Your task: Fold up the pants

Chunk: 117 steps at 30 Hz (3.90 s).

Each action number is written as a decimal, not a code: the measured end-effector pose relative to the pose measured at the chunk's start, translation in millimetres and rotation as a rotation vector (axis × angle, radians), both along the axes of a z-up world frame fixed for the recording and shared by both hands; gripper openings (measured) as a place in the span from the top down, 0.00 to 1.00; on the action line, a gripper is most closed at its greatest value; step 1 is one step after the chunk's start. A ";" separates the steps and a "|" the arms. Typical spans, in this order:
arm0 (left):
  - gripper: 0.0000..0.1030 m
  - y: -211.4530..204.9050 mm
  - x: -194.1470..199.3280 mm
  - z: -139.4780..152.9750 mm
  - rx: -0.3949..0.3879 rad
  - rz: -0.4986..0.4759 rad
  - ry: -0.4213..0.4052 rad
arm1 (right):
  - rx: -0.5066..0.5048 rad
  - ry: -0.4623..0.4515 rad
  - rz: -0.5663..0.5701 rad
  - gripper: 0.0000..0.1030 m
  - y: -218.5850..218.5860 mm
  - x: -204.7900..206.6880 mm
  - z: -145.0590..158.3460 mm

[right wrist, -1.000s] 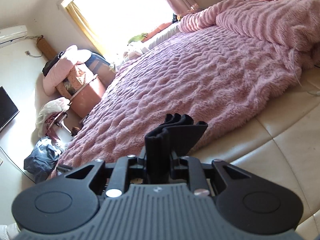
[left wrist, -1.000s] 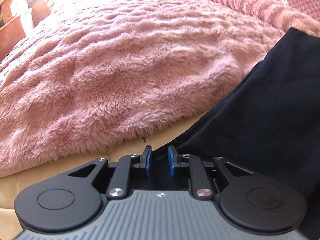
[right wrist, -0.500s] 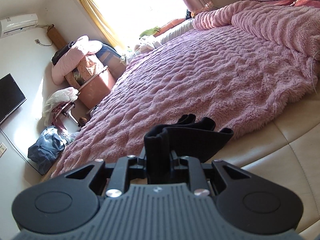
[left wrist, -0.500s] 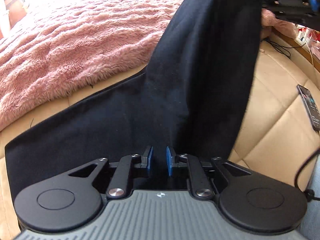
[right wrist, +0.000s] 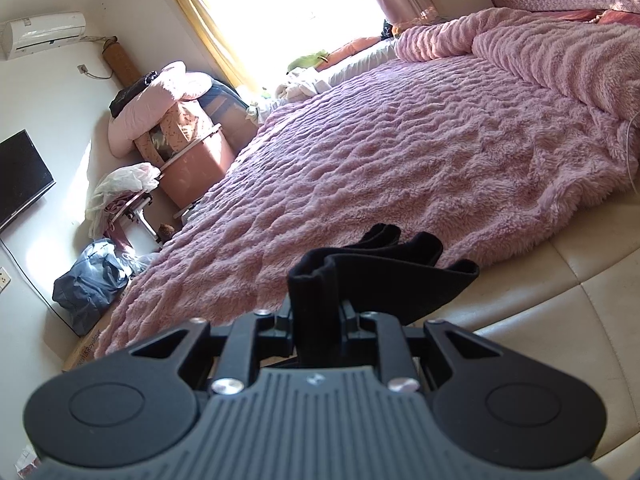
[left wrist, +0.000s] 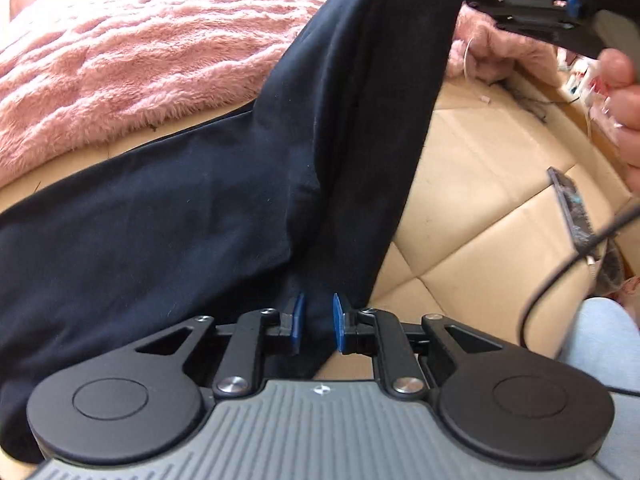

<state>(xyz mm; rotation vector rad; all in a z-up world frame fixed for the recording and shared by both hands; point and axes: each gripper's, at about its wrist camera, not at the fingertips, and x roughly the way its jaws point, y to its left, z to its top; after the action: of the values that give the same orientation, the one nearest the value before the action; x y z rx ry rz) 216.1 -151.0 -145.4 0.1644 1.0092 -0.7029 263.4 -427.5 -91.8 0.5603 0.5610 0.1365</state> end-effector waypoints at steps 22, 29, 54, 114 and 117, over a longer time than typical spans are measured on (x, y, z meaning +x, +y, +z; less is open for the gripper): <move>0.81 250.0 36.2 31.8 -0.066 0.562 0.017 | -0.473 0.179 0.599 0.86 294.9 28.0 -84.4; 0.77 253.3 45.5 18.3 -0.185 0.550 0.071 | -0.489 0.176 0.613 0.86 292.9 29.1 -79.7; 0.72 278.8 58.6 2.5 -0.304 0.669 0.146 | -0.406 0.151 0.804 0.56 304.6 13.5 -65.4; 0.48 230.3 63.2 -11.5 -0.339 0.702 0.077 | -0.331 0.242 0.422 0.73 161.1 18.5 -75.8; 0.48 227.8 70.2 -19.8 -0.313 0.703 0.091 | -0.348 0.273 0.434 0.72 167.5 21.8 -85.3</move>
<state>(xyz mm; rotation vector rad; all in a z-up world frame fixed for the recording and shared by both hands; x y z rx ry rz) 286.3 76.7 -165.2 -0.4820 0.9456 -0.2136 285.2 -260.0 -177.2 0.1106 0.9467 0.3691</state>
